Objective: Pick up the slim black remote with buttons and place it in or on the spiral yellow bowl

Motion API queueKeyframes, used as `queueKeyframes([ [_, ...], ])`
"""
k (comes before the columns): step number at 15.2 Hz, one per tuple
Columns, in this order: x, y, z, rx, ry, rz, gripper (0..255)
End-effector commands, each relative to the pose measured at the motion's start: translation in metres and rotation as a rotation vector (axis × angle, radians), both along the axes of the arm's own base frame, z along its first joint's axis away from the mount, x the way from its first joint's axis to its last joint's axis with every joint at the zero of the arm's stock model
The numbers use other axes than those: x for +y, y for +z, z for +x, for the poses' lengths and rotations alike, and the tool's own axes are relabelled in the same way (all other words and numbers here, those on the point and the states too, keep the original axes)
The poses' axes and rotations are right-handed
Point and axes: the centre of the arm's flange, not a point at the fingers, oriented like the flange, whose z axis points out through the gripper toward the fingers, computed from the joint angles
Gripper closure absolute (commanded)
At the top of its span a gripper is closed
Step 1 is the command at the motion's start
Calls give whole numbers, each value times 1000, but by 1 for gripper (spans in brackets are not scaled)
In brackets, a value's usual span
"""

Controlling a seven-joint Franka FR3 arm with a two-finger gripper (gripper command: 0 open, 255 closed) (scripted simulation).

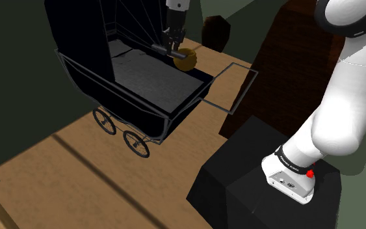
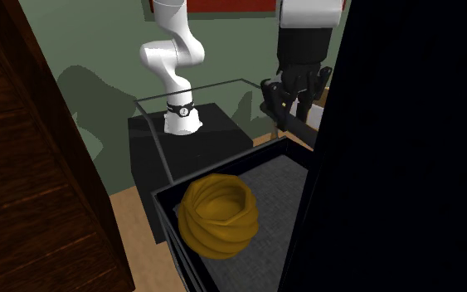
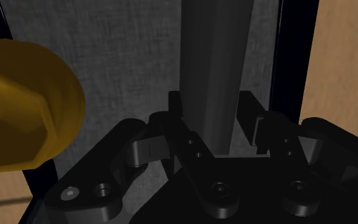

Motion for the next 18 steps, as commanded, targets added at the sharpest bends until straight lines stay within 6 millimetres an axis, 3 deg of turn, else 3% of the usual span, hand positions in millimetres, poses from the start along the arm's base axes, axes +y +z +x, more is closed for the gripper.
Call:
queueKeyframes([
  [1, 0, 11, 0, 0, 0, 0, 255],
  [4, 0, 21, 0, 0, 0, 0, 255],
  [18, -182, 12, 38, 0, 0, 0, 255],
])
